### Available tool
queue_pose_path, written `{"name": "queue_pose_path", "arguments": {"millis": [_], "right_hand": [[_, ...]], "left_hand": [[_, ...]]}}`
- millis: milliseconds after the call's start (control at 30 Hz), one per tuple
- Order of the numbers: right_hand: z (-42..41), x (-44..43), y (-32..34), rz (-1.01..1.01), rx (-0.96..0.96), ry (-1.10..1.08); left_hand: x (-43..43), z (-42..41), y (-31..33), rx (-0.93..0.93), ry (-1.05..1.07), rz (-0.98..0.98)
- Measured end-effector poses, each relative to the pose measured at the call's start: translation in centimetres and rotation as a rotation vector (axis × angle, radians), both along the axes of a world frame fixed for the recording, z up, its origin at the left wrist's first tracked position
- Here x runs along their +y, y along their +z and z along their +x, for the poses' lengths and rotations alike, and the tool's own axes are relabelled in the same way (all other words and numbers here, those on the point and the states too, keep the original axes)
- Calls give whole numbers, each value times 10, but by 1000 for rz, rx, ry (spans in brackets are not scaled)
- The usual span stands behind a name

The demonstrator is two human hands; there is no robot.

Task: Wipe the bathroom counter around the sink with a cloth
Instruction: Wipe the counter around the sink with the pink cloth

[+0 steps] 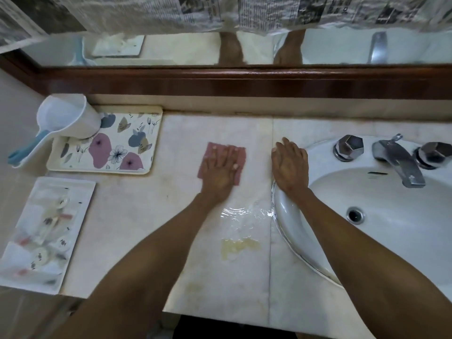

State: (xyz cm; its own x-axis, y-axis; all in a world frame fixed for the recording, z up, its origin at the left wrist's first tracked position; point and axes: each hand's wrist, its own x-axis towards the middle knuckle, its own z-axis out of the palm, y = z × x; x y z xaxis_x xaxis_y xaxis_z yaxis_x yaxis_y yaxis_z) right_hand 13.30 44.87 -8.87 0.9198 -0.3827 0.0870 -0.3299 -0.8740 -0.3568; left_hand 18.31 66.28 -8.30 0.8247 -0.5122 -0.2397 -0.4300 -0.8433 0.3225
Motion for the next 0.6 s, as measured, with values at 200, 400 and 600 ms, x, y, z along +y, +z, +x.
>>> {"name": "queue_pose_path", "arguments": {"millis": [200, 400, 600], "right_hand": [[-3, 2, 2, -13, 14, 43], [-2, 32, 1, -95, 253, 57], [-14, 85, 1, -44, 231, 160]], "left_hand": [[40, -68, -4, -151, -363, -13], [145, 2, 1, -166, -63, 89], [114, -17, -3, -87, 193, 10]]}}
